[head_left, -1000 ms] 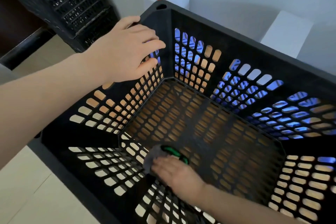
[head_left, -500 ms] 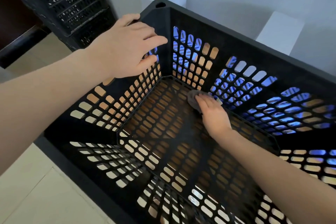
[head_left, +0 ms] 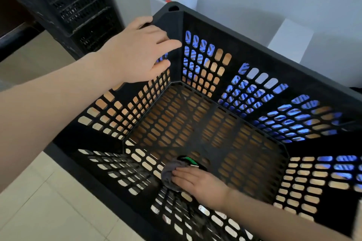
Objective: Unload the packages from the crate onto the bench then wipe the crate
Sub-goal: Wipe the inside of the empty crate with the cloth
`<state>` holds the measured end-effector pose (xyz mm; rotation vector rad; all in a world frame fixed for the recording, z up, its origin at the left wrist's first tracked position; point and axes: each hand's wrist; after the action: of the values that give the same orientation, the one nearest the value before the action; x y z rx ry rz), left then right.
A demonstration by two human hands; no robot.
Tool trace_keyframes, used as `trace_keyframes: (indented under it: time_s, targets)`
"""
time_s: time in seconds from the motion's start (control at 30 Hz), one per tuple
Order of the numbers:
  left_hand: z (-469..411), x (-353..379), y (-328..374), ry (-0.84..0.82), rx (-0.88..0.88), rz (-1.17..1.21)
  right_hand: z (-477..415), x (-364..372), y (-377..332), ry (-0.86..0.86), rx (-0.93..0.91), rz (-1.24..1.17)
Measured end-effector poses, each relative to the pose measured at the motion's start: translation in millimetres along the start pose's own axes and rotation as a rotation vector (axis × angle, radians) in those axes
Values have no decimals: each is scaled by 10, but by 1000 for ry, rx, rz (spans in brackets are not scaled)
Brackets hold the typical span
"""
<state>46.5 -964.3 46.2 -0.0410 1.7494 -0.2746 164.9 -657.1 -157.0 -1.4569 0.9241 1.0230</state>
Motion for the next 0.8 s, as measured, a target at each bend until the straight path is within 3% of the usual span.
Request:
trace_keyframes:
  time_s: [0.1,0.17,0.27,0.47,0.6,0.8]
  targets:
    - [-6,-1,0,-8,-3,-2,-27,-274,212,47,51,-36]
    - [-5,2,-4,-3,-10,-6,-86,-470,450,146,266,34]
    - [1,-3,3,-5,-8,-10,-30,-497,707,104,474,108]
    - [16,-13,9,-21,-8,-14,602,-282,414,-165,430,86]
    - [7,-20,29,-23,-13,17,815,-333,359,-177,359,171]
    - [13,-16,25,-12,-14,19,-49,-543,644,-44,448,103]
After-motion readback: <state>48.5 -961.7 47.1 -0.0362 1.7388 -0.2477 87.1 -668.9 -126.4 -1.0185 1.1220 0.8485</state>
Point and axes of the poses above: each hand's wrist, its own z-axis away from the middle knuckle, its own x-axis out of the palm, y = z × x, and after that the axes turned 14 degrees about -x, right-handed
